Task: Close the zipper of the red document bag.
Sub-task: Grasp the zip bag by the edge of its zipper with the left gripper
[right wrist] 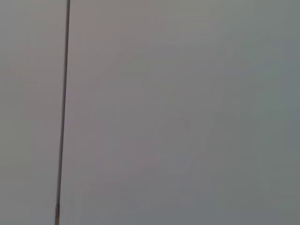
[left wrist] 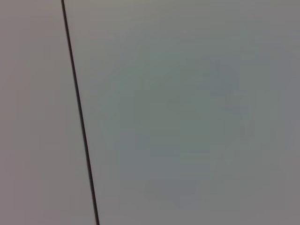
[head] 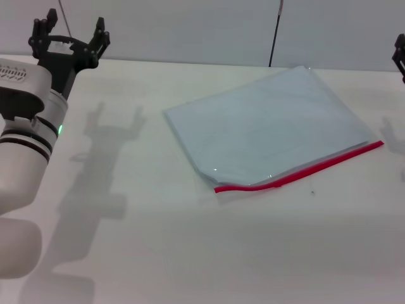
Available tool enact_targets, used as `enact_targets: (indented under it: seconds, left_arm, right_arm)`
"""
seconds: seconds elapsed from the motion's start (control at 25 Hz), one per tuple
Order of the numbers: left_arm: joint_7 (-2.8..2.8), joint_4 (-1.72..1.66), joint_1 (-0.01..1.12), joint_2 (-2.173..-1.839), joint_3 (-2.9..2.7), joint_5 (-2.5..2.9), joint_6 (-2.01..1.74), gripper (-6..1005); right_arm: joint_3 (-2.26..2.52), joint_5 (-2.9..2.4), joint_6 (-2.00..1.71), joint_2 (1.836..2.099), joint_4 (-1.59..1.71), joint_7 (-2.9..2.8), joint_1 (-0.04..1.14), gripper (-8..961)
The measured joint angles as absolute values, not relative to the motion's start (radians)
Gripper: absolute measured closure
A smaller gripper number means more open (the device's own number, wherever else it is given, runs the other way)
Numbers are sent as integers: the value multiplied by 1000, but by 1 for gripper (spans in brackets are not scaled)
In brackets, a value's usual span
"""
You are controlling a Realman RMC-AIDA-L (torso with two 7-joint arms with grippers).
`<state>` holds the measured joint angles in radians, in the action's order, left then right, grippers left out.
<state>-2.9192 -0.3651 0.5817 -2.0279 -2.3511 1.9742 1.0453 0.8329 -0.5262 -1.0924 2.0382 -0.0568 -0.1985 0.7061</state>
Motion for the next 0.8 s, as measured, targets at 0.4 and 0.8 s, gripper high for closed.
enact_targets:
  seconds: [0.4,0.8]
  left_arm:
    - [-2919,-365,586,-2028,-2351,1973,1024,107]
    - [-2917,-365,589,-2028,-2351,1973,1023,108]
  right_arm:
    - [833,-527,-1074,2039,-58,-199,714,245]
    - [833,-526,-1072,2037,-57,-199,716,246]
